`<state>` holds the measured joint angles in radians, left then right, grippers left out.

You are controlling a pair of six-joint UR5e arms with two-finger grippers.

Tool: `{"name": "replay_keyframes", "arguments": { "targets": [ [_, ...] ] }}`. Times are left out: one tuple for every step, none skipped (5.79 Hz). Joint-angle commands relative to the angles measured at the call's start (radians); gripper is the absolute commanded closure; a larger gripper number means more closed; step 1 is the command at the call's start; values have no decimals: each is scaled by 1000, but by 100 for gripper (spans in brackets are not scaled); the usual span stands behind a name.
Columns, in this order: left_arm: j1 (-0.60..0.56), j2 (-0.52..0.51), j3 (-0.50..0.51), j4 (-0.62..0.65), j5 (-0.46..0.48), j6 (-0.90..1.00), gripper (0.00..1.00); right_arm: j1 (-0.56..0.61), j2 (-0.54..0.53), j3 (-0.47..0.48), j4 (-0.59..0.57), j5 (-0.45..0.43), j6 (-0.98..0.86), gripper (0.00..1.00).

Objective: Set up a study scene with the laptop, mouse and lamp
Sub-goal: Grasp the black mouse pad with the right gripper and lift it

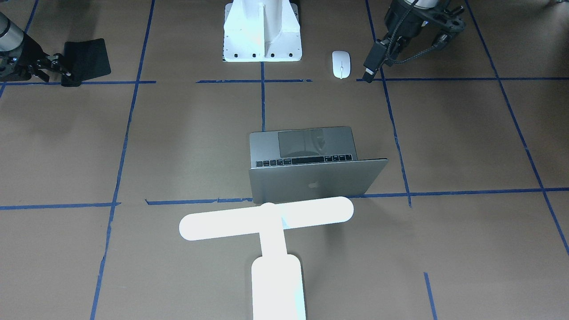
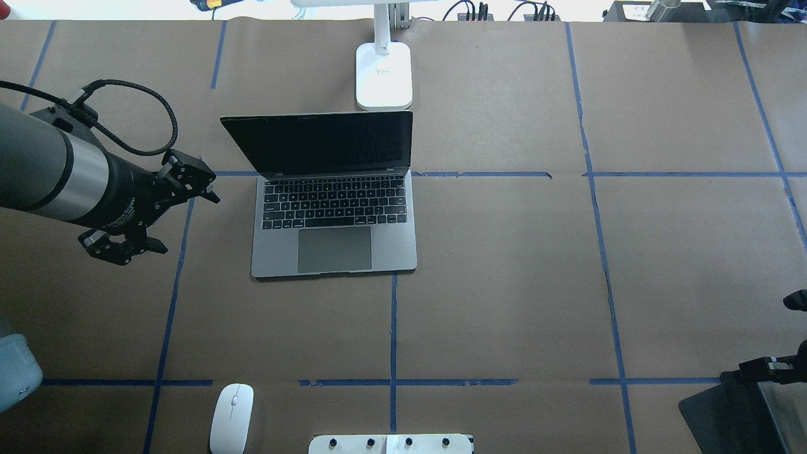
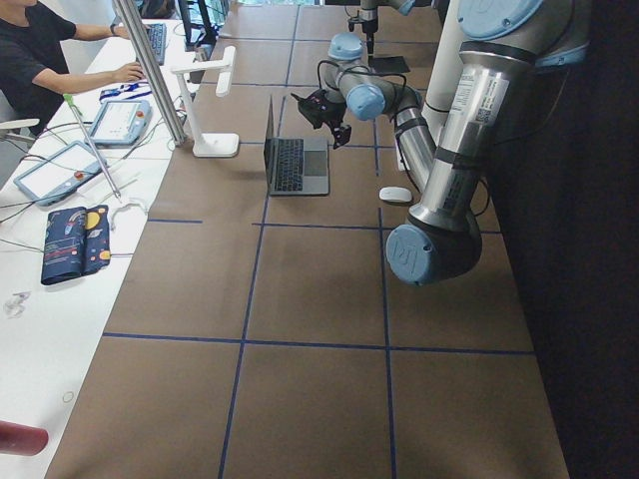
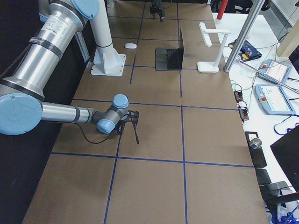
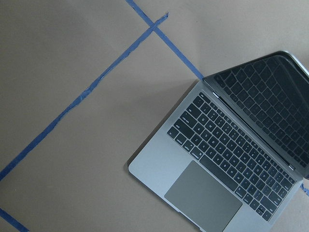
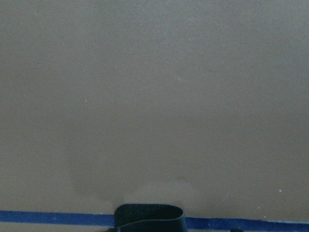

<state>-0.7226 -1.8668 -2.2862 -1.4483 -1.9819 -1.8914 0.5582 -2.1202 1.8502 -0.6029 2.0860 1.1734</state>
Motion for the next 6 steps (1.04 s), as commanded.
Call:
{"name": "replay_keyframes", "arguments": {
  "targets": [
    [0,1,-1,0,0,0,0,-35,11,-14,0,-1,2,19],
    [0,1,-3,2,0,0,0,-43,11,-14,0,-1,2,22],
    [0,1,-4,0,0,0,0,-44,14,-14,0,-1,2,55],
    [0,1,-6,0,0,0,0,-46,16,-14,0,0,-1,89],
    [0,1,-6,0,0,0,0,-44,16,-14,0,0,-4,100],
    [0,0,-7,0,0,-5,0,-41,16,-3,8,5,-3,100]
  ]
}}
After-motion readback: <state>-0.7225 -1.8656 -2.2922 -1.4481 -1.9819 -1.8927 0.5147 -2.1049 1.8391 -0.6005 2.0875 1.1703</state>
